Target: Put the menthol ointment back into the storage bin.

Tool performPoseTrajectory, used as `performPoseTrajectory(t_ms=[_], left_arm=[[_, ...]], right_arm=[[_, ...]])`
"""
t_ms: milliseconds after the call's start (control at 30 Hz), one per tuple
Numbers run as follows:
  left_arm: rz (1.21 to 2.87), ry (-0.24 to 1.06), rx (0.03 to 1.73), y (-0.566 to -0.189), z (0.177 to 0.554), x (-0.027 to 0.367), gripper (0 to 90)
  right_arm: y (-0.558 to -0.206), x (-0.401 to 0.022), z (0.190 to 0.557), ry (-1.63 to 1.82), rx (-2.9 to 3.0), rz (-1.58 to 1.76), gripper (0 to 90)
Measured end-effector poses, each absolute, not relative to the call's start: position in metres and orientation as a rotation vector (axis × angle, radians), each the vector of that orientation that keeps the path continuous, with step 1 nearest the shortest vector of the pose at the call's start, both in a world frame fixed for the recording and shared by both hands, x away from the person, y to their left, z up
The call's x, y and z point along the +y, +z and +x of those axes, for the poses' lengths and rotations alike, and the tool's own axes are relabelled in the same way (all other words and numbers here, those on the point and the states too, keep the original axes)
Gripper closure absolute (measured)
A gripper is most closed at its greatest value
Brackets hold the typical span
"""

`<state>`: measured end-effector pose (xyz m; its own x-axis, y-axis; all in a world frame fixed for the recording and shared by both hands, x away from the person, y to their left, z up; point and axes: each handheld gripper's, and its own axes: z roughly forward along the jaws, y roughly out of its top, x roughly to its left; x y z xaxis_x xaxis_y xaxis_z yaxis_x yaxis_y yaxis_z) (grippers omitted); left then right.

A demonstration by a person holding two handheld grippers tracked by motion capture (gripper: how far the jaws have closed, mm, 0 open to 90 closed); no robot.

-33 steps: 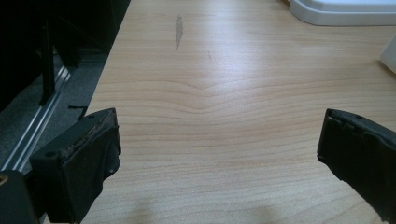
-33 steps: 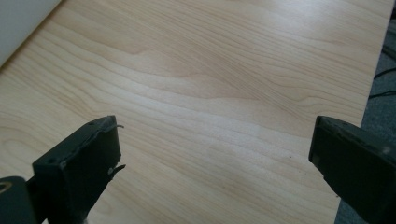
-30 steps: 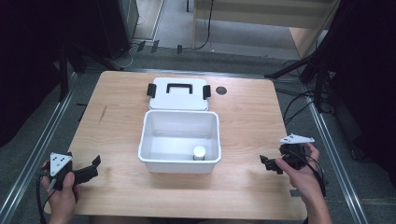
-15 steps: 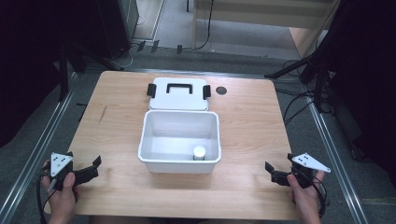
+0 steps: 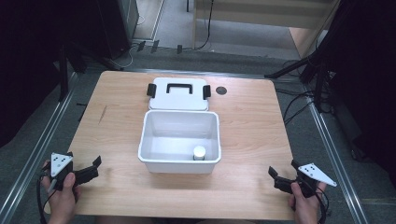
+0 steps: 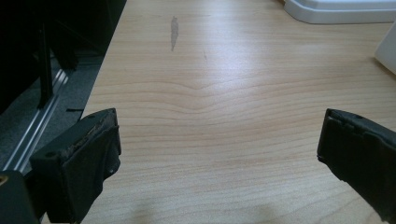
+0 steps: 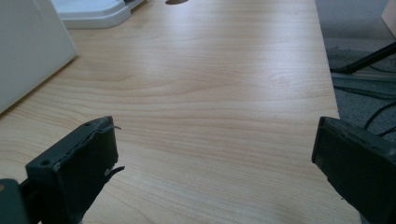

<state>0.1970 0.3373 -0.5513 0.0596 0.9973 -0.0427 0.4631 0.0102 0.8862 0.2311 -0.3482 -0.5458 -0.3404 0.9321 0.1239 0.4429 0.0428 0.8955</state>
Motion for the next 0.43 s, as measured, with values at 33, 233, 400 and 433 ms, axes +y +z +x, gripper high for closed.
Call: performPoseTrajectory(t_ms=[33,233,400,433], left_arm=[[1.562,0.87,1.511,-0.5514,0.1971,0.3372,0.1],[1.561,0.868,1.512,-0.5513,0.197,0.3375,0.1],[1.575,0.874,1.508,-0.5515,0.1978,0.3359,0.1],[1.579,0.876,1.508,-0.5514,0.198,0.3356,0.1]], right_arm=[[-0.5456,-0.3486,0.2302,1.268,1.811,1.388,0.4],[-0.5459,-0.3464,0.2318,1.234,1.822,1.39,0.5],[-0.5459,-0.3437,0.2322,1.209,1.842,1.389,0.5],[-0.5459,-0.343,0.2323,1.2,1.844,1.387,0.5]])
